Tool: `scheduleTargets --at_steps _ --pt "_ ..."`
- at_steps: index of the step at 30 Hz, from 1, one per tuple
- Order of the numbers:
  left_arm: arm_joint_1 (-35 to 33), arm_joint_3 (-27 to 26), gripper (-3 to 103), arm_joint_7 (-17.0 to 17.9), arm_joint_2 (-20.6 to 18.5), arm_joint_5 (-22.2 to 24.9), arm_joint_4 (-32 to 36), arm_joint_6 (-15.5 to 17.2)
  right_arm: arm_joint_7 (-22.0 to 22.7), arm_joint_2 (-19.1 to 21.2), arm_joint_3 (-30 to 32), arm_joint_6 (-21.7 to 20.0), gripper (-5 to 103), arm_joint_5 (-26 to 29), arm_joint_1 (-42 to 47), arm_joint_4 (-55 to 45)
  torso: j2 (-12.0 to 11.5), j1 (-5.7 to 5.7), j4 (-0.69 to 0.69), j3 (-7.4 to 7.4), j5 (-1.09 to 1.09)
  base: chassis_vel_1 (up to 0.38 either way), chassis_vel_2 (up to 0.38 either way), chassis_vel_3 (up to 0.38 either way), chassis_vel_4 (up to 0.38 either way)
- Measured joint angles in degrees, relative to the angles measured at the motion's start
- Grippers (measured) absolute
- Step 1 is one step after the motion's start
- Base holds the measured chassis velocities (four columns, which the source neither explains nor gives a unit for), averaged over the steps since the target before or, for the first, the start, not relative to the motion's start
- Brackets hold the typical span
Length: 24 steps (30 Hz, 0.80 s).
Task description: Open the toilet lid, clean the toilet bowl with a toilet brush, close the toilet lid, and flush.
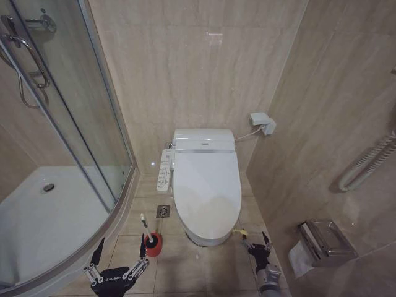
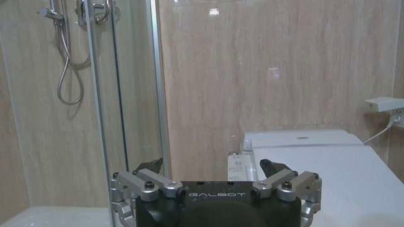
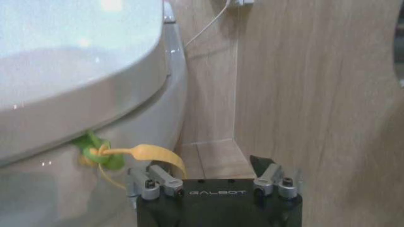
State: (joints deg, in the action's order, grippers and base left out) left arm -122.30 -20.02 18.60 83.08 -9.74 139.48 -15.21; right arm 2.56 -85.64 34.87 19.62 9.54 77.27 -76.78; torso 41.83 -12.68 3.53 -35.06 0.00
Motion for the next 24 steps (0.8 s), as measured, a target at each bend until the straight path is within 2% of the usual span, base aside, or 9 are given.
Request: scheduleTargets --at_steps 3,4,11,12,18,19,24 --pt "0.00 0.00 100 0.00 0.00 0.00 0.00 0.00 -0.43 0.03 0.73 0.21 92 -0.72 1.09 -2.11 0.00 0.00 0.00 0.00 -0.01 0.000 0.000 0.000 0.000" --pt "0.00 0.00 100 0.00 0.00 0.00 0.00 0.00 -0.74 0.11 0.96 0.38 65 -1.01 1.61 -3.02 0.00 0.00 0.01 0.00 -0.01 0.000 0.000 0.000 0.000" --pt "0.00 0.00 100 0.00 0.00 0.00 0.00 0.00 -1.67 0.31 1.43 0.45 65 -0.47 3.06 -6.22 0.00 0.00 0.00 0.00 0.00 0.000 0.000 0.000 0.000" --pt "0.00 0.00 100 0.00 0.00 0.00 0.00 0.00 -1.73 0.32 1.45 0.46 38 -0.23 3.32 -6.98 0.00 0.00 0.00 0.00 -0.01 0.000 0.000 0.000 0.000" --pt "0.00 0.00 100 0.00 0.00 0.00 0.00 0.00 -1.92 0.46 1.45 0.31 38 0.85 3.74 -9.08 0.00 0.00 -0.01 0.00 0.00 0.000 0.000 0.000 0.000" --pt "0.00 0.00 100 0.00 0.00 0.00 0.00 0.00 -1.92 0.48 1.46 0.29 11 0.97 3.76 -9.34 0.00 0.00 0.00 0.00 0.00 0.000 0.000 0.000 0.000" --pt "0.00 0.00 100 0.00 0.00 0.00 0.00 0.00 -1.94 0.61 1.55 0.18 11 1.71 3.99 -10.44 0.00 0.00 -0.01 0.00 0.01 0.000 0.000 0.000 0.000"
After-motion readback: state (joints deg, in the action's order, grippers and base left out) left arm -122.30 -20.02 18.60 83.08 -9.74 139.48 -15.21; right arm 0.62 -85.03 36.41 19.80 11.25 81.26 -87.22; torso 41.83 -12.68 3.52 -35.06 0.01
